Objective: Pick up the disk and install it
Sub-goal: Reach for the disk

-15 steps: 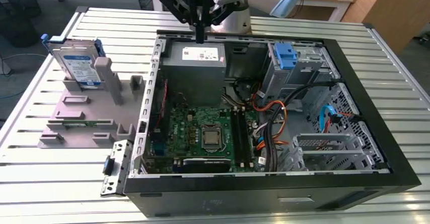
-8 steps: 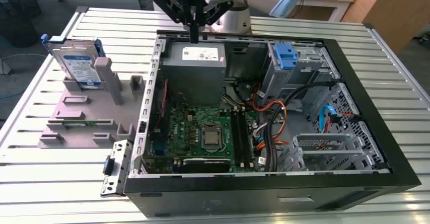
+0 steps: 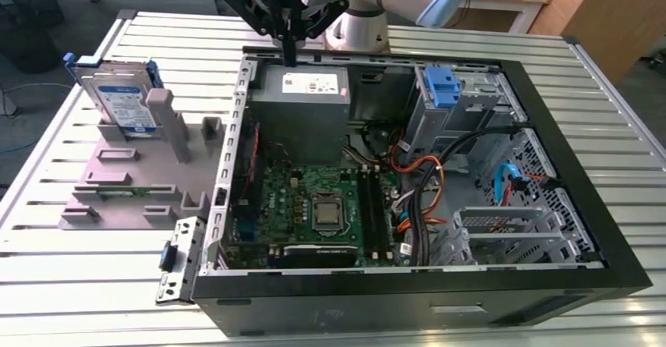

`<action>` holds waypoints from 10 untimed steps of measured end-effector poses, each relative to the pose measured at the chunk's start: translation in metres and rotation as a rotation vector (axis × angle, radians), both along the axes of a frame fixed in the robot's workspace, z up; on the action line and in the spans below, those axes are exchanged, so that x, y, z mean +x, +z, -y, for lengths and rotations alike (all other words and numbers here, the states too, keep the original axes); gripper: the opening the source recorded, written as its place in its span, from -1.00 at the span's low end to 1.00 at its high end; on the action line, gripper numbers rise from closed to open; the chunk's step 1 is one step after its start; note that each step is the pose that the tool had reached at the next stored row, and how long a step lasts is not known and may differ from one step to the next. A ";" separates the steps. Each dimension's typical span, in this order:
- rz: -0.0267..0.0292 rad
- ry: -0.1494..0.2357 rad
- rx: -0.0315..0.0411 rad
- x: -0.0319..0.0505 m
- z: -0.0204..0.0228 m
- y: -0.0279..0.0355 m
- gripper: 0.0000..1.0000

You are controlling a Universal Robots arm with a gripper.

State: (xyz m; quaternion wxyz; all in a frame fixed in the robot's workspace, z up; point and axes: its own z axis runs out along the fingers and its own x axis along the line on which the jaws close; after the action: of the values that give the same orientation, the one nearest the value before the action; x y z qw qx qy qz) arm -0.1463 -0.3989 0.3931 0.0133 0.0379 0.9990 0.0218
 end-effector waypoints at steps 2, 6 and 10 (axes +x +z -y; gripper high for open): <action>-0.0001 0.000 0.0000 0.0000 0.0000 0.0000 -0.79; -0.0001 0.000 -0.0001 -0.0002 0.0000 0.0001 -0.79; -0.0001 0.000 -0.0001 -0.0009 0.0000 0.0000 -0.79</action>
State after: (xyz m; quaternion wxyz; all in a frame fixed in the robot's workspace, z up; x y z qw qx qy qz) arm -0.1471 -0.3990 0.3932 0.0132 0.0379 0.9990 0.0217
